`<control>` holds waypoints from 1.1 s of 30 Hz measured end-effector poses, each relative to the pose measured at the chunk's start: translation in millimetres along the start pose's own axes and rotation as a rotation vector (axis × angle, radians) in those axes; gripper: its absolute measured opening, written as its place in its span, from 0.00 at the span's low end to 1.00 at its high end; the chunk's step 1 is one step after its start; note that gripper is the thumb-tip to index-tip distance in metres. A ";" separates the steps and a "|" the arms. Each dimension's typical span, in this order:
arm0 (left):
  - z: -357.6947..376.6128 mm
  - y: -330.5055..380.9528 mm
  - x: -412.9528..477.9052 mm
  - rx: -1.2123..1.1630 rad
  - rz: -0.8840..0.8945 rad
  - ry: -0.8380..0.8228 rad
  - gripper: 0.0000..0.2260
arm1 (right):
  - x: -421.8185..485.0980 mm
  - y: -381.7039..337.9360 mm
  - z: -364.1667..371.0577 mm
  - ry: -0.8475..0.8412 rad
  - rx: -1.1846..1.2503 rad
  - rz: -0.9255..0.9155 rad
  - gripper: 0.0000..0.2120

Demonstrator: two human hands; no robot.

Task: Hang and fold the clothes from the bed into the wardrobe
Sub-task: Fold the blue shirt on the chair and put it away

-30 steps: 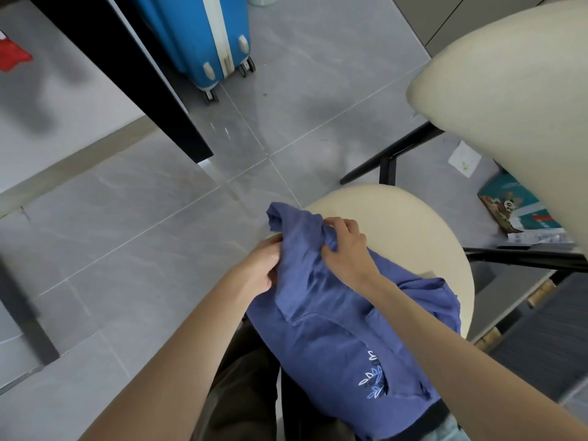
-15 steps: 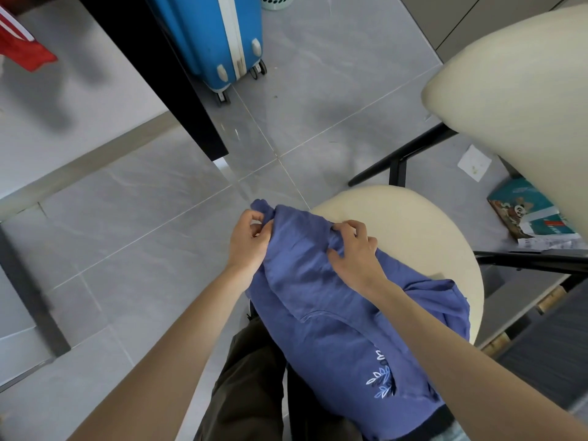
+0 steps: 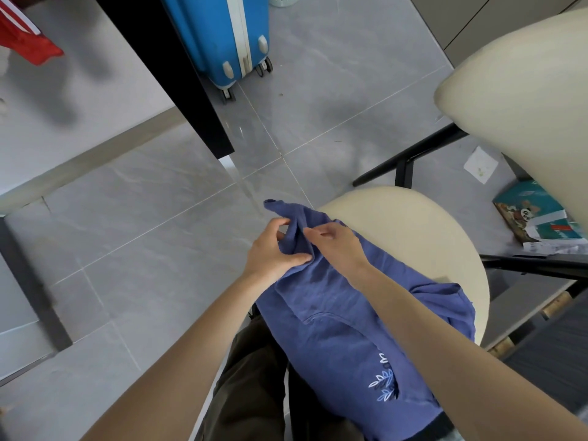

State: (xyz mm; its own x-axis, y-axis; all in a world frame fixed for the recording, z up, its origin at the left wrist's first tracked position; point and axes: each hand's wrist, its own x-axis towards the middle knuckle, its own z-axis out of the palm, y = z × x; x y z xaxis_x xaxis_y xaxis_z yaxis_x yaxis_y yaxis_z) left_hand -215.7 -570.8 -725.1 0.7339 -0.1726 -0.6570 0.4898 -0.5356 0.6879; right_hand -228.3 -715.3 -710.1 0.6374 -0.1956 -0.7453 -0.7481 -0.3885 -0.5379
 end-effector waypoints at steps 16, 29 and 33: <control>5.2 9.4 -8.4 0.006 0.091 0.252 0.05 | -20.3 35.9 -25.4 0.116 0.585 0.096 0.11; 21.8 41.1 14.7 -0.493 -0.316 0.071 0.15 | -42.9 35.7 -31.2 -0.110 0.541 0.028 0.12; -19.6 41.8 17.7 -0.444 -0.064 0.287 0.05 | -44.7 27.8 -30.0 -0.272 0.478 0.021 0.14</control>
State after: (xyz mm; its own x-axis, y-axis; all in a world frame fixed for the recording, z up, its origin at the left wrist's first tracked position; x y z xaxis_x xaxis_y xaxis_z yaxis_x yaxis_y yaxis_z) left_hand -173.0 -580.1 -701.9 0.7649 0.1155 -0.6337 0.6441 -0.1257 0.7545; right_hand -272.1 -744.4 -679.9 0.5985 0.0660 -0.7984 -0.8008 0.0775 -0.5939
